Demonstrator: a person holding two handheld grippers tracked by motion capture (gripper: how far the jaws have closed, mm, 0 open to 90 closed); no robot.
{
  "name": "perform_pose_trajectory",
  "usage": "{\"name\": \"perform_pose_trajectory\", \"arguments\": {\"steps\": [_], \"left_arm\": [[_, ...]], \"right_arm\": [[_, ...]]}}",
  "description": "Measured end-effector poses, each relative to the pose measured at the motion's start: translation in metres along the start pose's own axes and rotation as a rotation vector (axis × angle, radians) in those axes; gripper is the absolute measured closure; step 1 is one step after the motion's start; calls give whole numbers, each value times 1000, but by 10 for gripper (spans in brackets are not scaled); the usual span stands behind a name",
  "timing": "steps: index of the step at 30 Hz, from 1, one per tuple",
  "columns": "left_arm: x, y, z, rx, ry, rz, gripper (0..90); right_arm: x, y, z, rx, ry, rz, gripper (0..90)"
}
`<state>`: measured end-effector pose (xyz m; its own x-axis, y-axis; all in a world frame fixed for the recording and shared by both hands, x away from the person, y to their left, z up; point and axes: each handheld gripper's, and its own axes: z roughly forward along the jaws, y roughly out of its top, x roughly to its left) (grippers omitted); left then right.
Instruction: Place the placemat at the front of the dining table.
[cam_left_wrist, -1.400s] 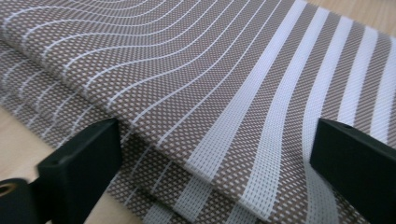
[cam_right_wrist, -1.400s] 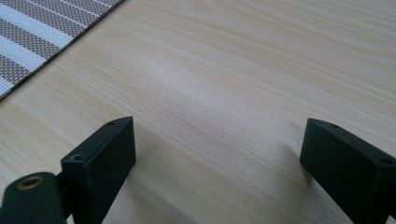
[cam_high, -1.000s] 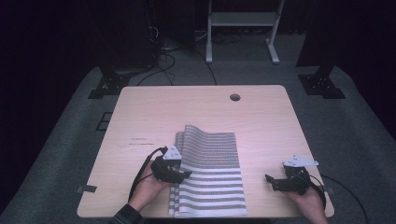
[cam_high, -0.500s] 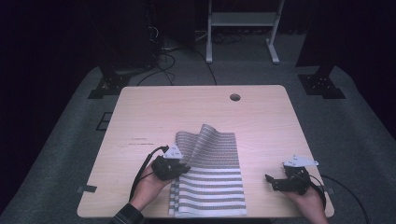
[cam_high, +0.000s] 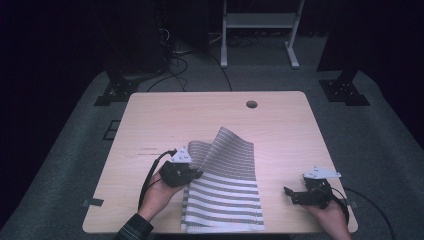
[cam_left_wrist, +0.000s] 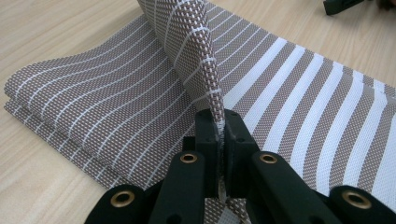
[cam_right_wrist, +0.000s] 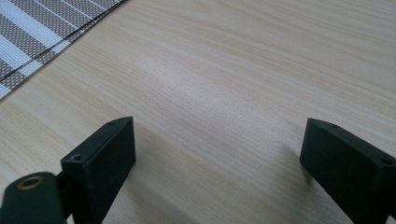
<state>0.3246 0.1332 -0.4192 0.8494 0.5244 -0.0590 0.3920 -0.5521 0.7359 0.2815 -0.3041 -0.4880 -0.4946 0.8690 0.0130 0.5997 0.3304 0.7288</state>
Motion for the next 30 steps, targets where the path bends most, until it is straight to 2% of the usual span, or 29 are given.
{"name": "perform_pose_trajectory", "arguments": {"steps": [16, 30], "left_arm": [[19, 20, 2, -51, 10, -20, 874], [30, 36, 8, -71, 21, -26, 875]], "right_arm": [[0, 0, 0, 0, 0, -1, 93], [0, 0, 0, 0, 0, 0, 93]]}}
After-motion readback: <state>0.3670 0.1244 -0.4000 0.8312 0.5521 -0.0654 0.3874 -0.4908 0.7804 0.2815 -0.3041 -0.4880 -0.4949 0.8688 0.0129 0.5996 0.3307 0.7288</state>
